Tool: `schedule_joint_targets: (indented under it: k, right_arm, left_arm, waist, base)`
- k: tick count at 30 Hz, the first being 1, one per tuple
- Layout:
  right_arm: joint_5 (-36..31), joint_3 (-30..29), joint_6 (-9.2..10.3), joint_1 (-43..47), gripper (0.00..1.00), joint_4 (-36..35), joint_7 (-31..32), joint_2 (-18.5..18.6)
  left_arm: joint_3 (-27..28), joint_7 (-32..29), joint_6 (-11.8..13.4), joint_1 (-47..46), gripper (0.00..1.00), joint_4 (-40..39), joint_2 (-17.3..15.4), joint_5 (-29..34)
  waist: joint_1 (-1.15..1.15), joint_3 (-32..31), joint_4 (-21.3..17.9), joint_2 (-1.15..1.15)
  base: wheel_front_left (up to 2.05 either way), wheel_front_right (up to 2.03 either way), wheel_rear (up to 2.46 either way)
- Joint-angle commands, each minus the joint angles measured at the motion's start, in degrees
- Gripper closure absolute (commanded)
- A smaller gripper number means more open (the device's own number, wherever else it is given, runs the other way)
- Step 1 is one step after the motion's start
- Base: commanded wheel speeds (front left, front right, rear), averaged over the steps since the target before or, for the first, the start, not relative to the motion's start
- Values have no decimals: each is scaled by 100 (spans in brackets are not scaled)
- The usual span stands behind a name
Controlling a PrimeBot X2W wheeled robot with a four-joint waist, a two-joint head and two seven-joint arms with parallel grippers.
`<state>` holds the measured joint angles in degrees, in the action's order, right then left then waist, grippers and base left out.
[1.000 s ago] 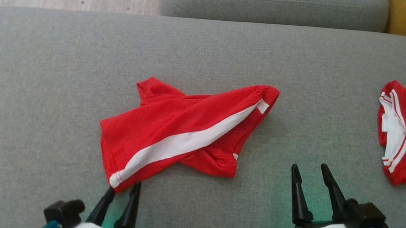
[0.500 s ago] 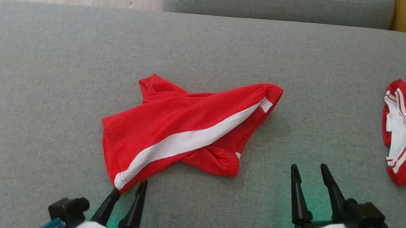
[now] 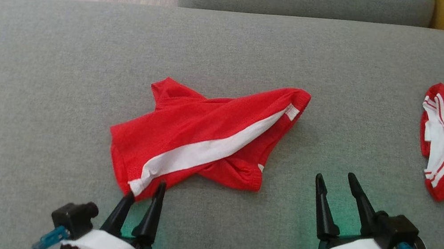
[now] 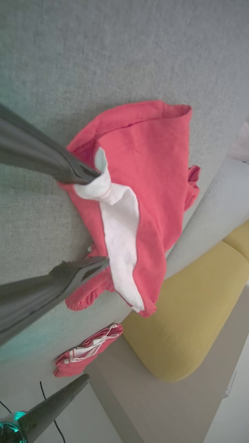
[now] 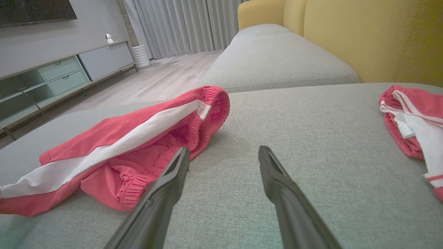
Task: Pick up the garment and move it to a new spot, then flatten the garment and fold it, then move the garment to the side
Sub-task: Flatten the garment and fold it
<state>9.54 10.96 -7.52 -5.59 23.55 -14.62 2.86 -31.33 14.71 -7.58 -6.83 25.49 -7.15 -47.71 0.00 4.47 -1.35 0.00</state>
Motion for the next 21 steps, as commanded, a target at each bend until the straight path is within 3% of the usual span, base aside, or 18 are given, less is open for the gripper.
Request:
schedule_joint_targets:
  k: [1,5,21]
  right_arm:
    - [9,155,3,-239,0,-115,-38,2]
    - [13,170,3,-268,0,-54,-38,2]
    - [77,223,3,-312,0,-19,-38,2]
  left_arm:
    - [105,29,9,-258,0,-2,-124,-89]
    - [26,29,9,-357,0,290,-170,-234]
    - [-134,29,9,-573,0,228,-314,-351]
  waist:
    - [0,22,-15,0]
    - [0,56,-45,0]
    - [0,96,-42,0]
  base:
    - [0,0,0]
    - [0,0,0]
    - [0,0,0]
